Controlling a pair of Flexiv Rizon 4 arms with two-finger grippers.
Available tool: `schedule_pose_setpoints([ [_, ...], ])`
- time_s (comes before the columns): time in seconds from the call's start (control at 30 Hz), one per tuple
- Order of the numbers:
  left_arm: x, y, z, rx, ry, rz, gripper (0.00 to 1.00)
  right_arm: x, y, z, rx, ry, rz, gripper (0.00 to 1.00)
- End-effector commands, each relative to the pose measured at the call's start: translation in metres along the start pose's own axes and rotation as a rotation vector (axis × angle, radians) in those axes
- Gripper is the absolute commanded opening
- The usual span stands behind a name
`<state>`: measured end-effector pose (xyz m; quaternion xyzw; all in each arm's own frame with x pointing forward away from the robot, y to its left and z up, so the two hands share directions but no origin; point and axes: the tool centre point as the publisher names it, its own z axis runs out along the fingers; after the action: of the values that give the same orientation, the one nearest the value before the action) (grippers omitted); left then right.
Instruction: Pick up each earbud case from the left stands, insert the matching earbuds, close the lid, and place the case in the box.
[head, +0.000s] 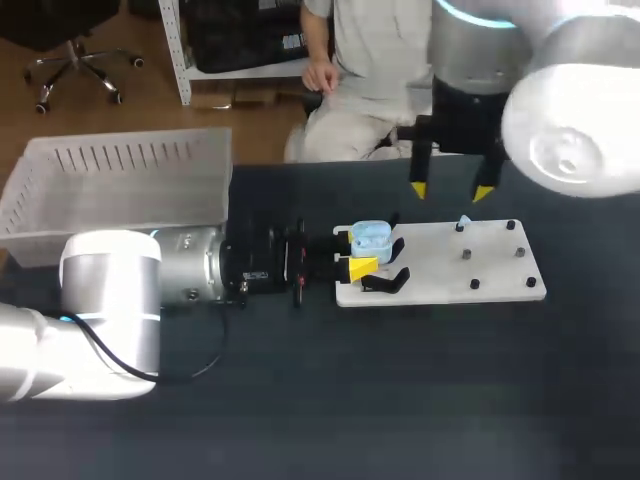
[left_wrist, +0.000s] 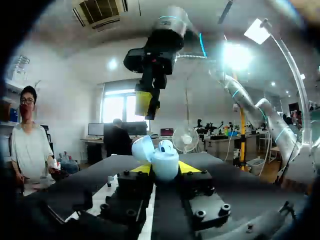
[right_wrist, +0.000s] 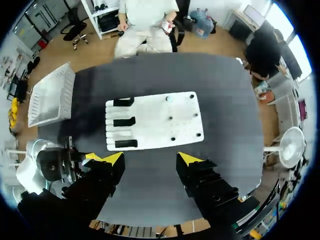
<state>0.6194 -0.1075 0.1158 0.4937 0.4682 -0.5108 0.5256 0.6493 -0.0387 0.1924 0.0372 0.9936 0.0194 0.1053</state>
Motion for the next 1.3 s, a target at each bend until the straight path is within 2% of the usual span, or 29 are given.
schedule_pose_setpoints([
  [0.03, 0.001, 0.0, 0.0, -0.003, -0.003, 0.002, 0.0, -0.023, -0.019, 0.02, -0.142, 0.064, -0.062, 0.53],
  [0.07, 0.001, 0.0, 0.0, -0.003, -0.003, 0.002, 0.0, -0.028, -0.023, 0.027, -0.134, 0.081, -0.078, 0.64],
  [0.1, 0.001, 0.0, 0.0, -0.003, -0.003, 0.002, 0.0, -0.032, -0.025, 0.033, -0.13, 0.088, -0.083, 0.69],
  [0.27, 0.001, 0.0, 0.0, -0.003, -0.003, 0.002, 0.0, -0.05, -0.034, 0.067, -0.111, 0.125, -0.14, 0.66],
  [0.37, 0.001, 0.0, 0.0, -0.003, -0.003, 0.002, 0.0, -0.057, -0.037, 0.087, -0.104, 0.134, -0.162, 0.7],
  [0.5, 0.001, 0.0, 0.0, -0.003, -0.003, 0.002, 0.0, -0.065, -0.044, 0.115, -0.095, 0.138, -0.176, 0.62],
  [0.73, 0.001, 0.0, 0.0, -0.003, -0.003, 0.002, 0.0, -0.066, -0.057, 0.147, -0.103, 0.133, -0.175, 0.62],
  [0.77, 0.001, 0.0, 0.0, -0.003, -0.003, 0.002, 0.0, -0.066, -0.059, 0.149, -0.109, 0.136, -0.174, 0.59],
  [0.9, 0.001, 0.0, 0.0, -0.003, -0.003, 0.002, 0.0, -0.068, -0.059, 0.153, -0.133, 0.127, -0.177, 0.61],
  [1.03, 0.001, 0.0, 0.0, -0.003, -0.003, 0.002, 0.0, -0.074, -0.059, 0.157, -0.145, 0.126, -0.175, 0.5],
  [1.3, 0.001, 0.0, 0.0, -0.003, -0.003, 0.002, 0.0, -0.074, -0.055, 0.163, -0.165, 0.138, -0.179, 0.47],
])
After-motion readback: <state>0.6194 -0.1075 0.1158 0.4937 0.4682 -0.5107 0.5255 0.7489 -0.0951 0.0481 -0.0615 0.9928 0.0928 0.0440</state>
